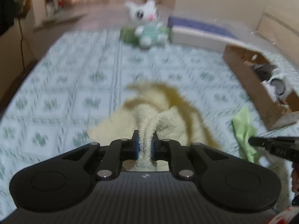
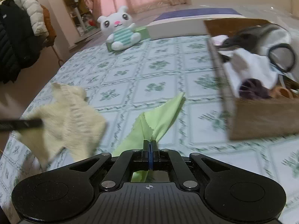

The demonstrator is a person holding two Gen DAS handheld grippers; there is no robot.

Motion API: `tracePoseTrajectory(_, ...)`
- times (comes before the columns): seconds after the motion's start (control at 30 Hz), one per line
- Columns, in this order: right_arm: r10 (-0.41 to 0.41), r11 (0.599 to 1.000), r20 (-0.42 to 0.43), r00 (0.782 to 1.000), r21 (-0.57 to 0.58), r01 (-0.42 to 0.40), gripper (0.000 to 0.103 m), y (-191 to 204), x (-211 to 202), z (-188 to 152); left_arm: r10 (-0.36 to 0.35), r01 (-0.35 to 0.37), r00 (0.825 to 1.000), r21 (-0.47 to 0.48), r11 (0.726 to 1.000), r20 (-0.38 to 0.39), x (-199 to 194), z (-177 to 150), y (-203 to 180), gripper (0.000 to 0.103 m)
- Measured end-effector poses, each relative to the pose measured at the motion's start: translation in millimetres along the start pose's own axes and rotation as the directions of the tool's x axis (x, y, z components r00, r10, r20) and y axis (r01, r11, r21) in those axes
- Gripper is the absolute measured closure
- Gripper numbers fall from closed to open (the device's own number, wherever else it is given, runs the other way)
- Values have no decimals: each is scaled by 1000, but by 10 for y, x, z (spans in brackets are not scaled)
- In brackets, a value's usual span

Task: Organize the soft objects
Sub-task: 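Grasp the light green cloth with the right tool while left grasps the yellow towel, then lift the yellow towel with the left tool while right lifts the green cloth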

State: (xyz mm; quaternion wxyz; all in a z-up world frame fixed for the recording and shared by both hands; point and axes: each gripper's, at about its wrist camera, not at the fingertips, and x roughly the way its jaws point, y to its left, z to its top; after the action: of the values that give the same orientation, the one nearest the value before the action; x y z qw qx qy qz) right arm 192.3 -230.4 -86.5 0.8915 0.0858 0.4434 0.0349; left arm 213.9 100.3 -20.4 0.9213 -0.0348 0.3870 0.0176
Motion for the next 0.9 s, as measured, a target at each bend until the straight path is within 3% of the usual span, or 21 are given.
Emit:
tracePoseTrajectory(0.2,-44,999,31,999,32,43,103,-146,-221,-15,-163,160,984,38,986,77,-181,288,-265,93)
tracePoseTrajectory(0.33,-56,998,61,997,32,54,103,-180,-283,64,-260,260,966,35,965,2,165,314,-510,92)
tracePoseTrajectory(0.53,-76,997,79,994,-1,76,103,-183,-267,144,-328,330,941,2,944,-78,709,220,-783,92)
tracePoseTrajectory(0.63,-84,996,78,993,-35,87,103,-164,-206,173,-330,333,939,20,943,-94,890,236,-892,90)
tracePoseTrajectory(0.8,-74,996,67,995,-50,77,103,-145,-73,200,-279,289,953,79,954,-116,1077,244,-925,84)
tracePoseTrajectory(0.9,-67,996,61,996,-53,70,103,-138,-20,201,-248,262,962,135,956,-112,1058,268,-909,72)
